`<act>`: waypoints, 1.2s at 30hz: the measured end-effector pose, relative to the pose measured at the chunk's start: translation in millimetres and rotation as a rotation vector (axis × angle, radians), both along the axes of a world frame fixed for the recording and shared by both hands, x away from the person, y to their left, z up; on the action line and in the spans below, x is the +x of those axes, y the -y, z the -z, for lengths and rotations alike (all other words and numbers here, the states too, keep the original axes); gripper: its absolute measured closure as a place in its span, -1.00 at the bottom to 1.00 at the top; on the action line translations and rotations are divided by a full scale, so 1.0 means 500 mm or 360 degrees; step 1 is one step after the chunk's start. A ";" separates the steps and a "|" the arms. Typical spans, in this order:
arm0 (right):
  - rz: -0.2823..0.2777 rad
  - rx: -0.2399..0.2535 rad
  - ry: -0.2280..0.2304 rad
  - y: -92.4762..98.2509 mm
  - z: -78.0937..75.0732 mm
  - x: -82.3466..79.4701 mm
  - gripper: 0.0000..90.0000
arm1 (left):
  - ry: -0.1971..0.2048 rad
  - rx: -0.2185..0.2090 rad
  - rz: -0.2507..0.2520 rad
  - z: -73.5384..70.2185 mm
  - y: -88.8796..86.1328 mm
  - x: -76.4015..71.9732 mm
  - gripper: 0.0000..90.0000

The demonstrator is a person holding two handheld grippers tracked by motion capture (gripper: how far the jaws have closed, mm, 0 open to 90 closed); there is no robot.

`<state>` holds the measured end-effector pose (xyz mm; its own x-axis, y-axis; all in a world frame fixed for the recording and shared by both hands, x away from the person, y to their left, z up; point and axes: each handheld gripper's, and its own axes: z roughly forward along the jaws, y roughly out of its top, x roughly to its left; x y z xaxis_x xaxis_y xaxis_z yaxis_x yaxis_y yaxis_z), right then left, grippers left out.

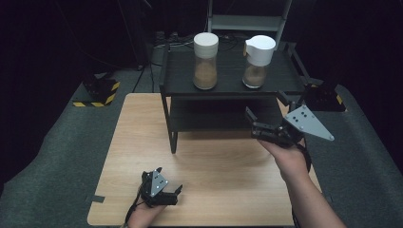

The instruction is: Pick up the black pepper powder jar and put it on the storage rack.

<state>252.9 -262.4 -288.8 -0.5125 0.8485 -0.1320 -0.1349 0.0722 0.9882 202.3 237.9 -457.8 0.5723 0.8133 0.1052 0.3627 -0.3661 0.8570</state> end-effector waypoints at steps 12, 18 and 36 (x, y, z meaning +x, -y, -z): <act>0.0004 -0.0094 -0.0101 0.025 0.096 -0.035 -1.00 | 0.0010 0.0013 0.0016 0.000 0.001 -0.001 -0.98; -0.0008 -0.0118 -0.0150 0.031 0.137 -0.050 -1.00 | 0.0013 0.0012 0.0020 0.001 0.000 -0.001 -0.98; 0.0006 -0.0242 -0.0347 0.046 0.266 -0.094 -0.99 | 0.0022 0.0024 0.0034 0.001 0.001 -0.003 -0.98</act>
<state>205.9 -285.6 -421.7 -0.5397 0.8292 -0.1451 0.0803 0.2224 0.9717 201.0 237.2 -458.3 0.5881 0.7990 0.1253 0.3428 -0.3866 0.8562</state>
